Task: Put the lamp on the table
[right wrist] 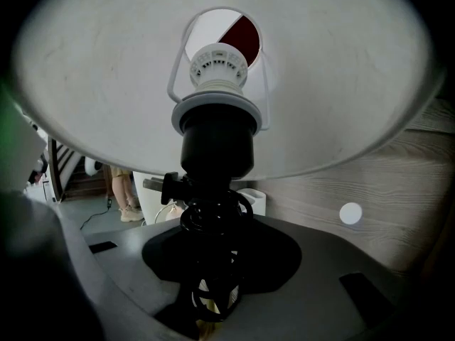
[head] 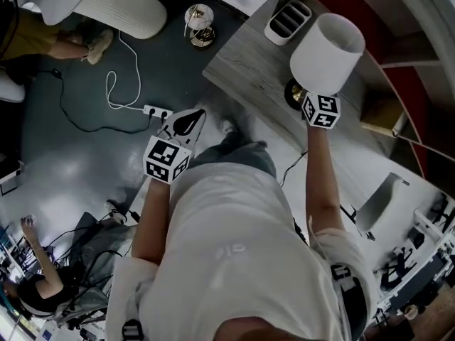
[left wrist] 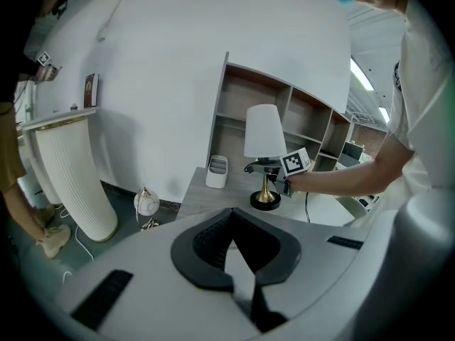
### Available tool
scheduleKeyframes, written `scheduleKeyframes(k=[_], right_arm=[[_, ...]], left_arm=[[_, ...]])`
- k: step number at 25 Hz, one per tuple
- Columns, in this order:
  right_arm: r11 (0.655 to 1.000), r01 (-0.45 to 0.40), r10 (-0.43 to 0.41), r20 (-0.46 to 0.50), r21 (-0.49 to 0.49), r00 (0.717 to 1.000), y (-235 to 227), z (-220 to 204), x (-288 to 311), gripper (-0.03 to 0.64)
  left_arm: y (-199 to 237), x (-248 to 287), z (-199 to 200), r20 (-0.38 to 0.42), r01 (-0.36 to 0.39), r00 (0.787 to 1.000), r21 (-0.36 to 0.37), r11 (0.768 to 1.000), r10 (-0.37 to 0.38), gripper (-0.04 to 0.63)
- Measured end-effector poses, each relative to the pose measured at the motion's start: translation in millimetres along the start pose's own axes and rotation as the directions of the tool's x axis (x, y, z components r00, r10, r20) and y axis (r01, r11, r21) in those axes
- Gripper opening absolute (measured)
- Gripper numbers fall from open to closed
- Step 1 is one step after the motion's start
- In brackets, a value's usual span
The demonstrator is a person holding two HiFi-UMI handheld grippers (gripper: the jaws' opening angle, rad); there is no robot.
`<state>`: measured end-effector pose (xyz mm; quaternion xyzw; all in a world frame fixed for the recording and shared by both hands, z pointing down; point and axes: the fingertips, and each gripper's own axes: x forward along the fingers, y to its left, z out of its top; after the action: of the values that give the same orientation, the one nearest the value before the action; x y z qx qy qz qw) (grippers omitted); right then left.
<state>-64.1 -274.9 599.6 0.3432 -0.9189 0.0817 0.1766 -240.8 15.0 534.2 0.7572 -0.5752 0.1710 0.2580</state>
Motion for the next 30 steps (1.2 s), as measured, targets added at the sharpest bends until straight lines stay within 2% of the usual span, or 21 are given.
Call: scheduleKeyframes(k=[10,17,22,30], right_arm=[[1.000,-0.002,0.002,0.003,-0.003,1.000,-3.9,-11.9,6.1,0.155],[1.000,-0.010,0.010,0.000,-0.005,1.000,2.6,-14.9,6.8,0.167],[1.000,-0.021,0.022,-0.027,0.013,0.999,1.8,-25.7,-8.8,0.228],[0.997,-0.020,0.025,-0.071,0.073,0.997,-5.1,-51.6,-40.3,0.264]], left_arm=[[0.6,-2.5,-7.3,-0.011,-0.025,1.000,-0.015,1.000,0.025,0.015],[-5.3,1.5,-6.6,-0.011,-0.012,1.000,-0.006,1.000,0.012,0.015],[-20.2,9.1,0.2,-0.009,0.009,1.000,0.009,1.000,-0.008,0.015],[-51.2,22.1,7.7,-0.013,0.049,0.999,0.041,0.998,-0.049,0.015]])
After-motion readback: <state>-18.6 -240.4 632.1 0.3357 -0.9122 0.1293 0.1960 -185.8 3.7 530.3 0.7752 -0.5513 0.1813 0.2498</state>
